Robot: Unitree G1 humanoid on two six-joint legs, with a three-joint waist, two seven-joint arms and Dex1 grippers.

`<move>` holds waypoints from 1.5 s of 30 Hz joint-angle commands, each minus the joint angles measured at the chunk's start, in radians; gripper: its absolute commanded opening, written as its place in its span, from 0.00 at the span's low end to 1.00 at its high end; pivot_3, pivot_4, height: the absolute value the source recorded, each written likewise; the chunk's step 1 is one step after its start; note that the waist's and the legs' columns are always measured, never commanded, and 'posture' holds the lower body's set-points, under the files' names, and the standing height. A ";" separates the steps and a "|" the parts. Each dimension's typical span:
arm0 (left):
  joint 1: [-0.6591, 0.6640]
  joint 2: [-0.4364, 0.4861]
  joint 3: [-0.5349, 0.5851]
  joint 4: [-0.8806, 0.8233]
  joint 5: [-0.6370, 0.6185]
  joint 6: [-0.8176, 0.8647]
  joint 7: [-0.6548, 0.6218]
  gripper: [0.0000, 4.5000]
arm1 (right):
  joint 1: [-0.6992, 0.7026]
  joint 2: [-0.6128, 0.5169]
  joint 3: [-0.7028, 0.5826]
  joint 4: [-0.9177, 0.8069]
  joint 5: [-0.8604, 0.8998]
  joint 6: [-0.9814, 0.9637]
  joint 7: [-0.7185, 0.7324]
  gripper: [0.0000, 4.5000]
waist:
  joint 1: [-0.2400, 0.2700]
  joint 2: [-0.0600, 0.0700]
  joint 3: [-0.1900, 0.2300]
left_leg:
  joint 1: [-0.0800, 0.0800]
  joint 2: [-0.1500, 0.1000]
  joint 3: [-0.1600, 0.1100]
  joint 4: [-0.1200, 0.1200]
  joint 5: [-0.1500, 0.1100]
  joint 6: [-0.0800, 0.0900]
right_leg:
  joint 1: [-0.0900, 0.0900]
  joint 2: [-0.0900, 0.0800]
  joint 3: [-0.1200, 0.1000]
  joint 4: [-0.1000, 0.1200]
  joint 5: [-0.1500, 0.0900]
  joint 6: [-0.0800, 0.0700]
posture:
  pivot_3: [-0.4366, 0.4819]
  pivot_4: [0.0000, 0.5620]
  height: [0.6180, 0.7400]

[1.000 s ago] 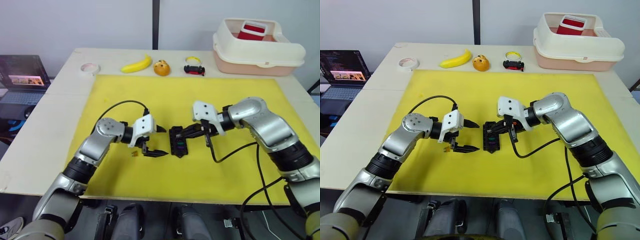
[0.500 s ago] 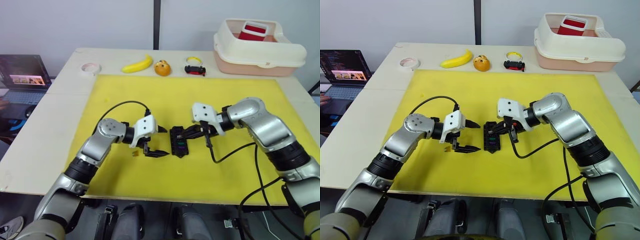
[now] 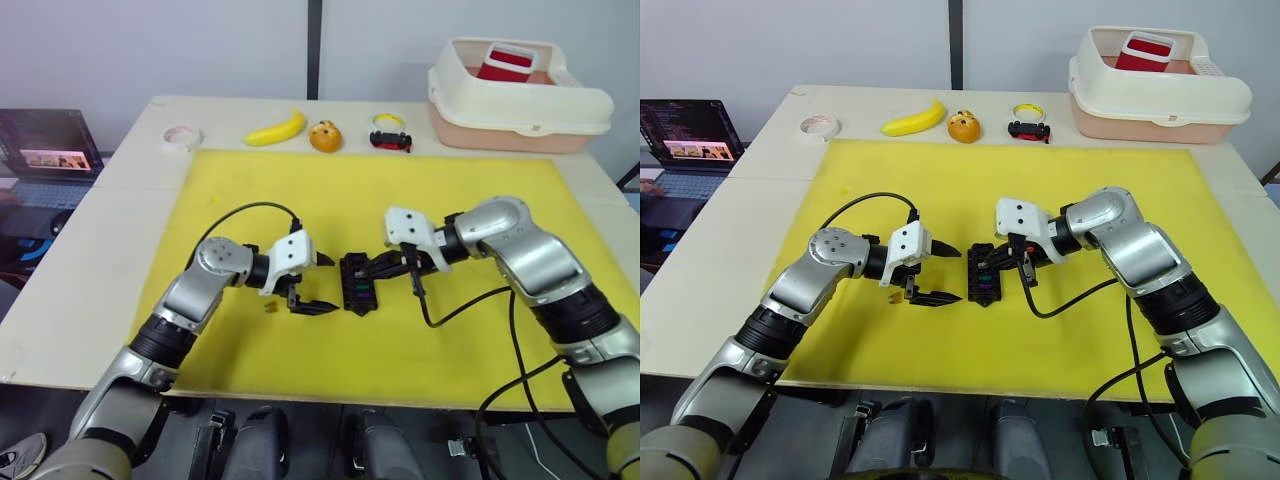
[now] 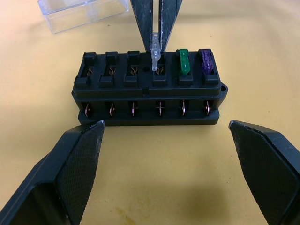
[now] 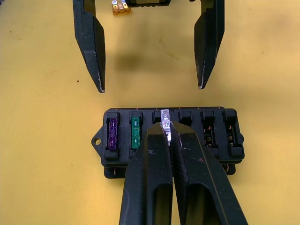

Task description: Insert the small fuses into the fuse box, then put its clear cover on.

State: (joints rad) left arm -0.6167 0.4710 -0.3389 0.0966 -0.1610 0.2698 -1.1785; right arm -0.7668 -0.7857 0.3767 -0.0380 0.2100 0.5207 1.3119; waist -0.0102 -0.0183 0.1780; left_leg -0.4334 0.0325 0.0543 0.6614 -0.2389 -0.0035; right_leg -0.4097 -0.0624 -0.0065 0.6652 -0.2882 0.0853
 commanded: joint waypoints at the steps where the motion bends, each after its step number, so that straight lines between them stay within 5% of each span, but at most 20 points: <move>1: -0.013 0.000 0.005 -0.031 -0.001 -0.003 -0.003 0.99 | -0.002 0.004 -0.028 -0.036 0.011 0.019 0.005 0.00 | 0.000 0.000 0.000 | 0.000 0.000 0.000 0.000 0.000 0.000 | 0.000 0.000 0.000 0.000 0.000 0.000 | 0.48 0.27 1.00; 45: -0.013 -0.014 0.007 -0.034 0.004 0.002 -0.007 0.99 | 0.007 0.001 -0.035 -0.059 0.008 0.041 0.003 0.00 | 0.000 0.000 0.000 | 0.000 0.000 0.000 0.000 0.000 0.000 | 0.000 0.000 0.000 0.000 0.000 0.000 | 0.48 0.27 1.00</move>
State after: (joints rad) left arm -0.6167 0.4590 -0.3389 0.0965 -0.1508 0.2753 -1.1871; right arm -0.7537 -0.7838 0.3699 -0.0764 0.2168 0.5655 1.3175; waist -0.0105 -0.0183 0.1780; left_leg -0.4333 0.0324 0.0542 0.6617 -0.2389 -0.0034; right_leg -0.4096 -0.0624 -0.0066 0.6653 -0.2881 0.0855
